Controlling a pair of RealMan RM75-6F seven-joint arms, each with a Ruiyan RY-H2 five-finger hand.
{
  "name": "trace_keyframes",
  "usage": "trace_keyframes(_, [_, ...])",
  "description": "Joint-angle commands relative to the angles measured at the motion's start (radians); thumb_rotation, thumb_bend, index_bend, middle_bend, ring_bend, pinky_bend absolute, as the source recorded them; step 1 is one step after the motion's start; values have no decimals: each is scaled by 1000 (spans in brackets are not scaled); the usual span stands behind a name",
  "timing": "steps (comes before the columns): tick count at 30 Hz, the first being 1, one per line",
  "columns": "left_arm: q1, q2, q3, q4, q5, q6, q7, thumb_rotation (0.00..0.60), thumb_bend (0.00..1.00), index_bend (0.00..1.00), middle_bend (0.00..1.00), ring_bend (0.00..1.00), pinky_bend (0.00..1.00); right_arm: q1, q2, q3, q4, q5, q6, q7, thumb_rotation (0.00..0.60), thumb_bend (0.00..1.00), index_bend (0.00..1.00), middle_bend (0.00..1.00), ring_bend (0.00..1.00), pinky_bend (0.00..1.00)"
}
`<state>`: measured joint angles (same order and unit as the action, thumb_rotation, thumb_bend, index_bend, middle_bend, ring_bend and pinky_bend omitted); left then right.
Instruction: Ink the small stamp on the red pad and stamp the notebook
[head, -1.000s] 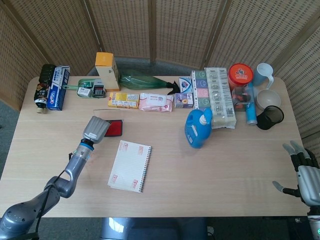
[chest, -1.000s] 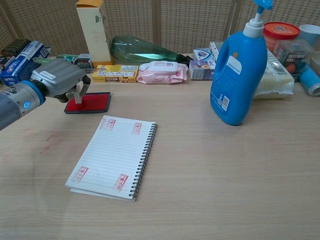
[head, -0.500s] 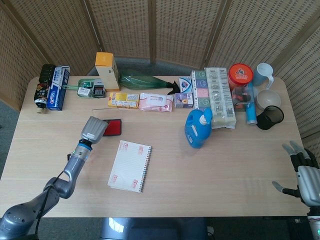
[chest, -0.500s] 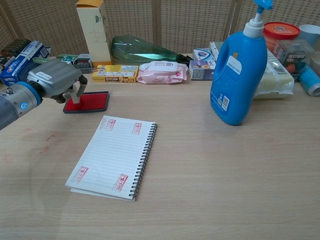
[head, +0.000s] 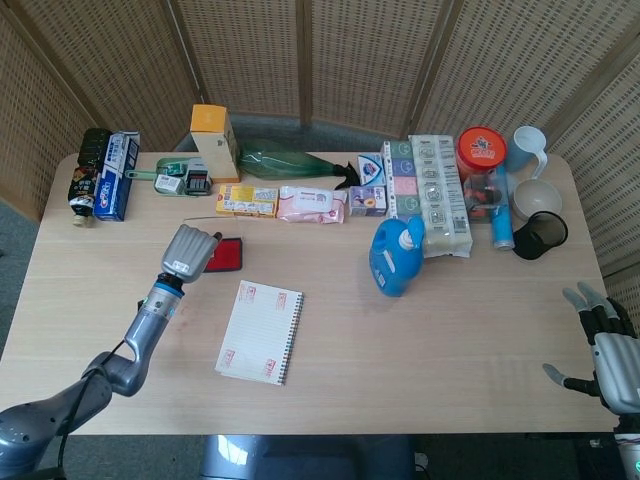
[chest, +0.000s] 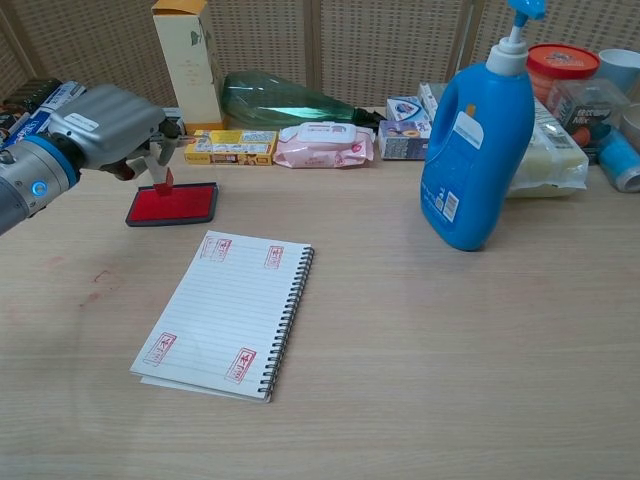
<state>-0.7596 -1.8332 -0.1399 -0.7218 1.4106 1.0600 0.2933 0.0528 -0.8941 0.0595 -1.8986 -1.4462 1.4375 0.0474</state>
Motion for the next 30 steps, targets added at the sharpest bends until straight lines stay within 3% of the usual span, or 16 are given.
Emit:
trace_keyframes(1, [15,74,6,-139,28,62,40,600,413,641,1000,1000,1000,0,1,-1,0,-2,0,1,600,9,58,0,0,0])
trace_keyframes(7, [42,142,57,-336,99,126,62,600,413,641,1000,1000,1000,-1,1,-3,-2,-8,1,3,600,10,58,0,0,0])
trace_keyframes(12, [64,148,114,-434,159,153,89,600,412,641,1000,1000,1000,-2,3,-4,-2,-9,2,6,600,10,58,0,0,0])
trace_keyframes(21, [95,109,171,-476,203,154,119,600,412,641,1000,1000,1000,-2,8,-2,0,-7,2,18,600,10,58,0,0,0])
trace_keyframes(30, [108,77,184,-463,217,134,144,600,413,641,1000,1000,1000,0,9,-2,0,-6,-1,19,600,9,58,0,0,0])
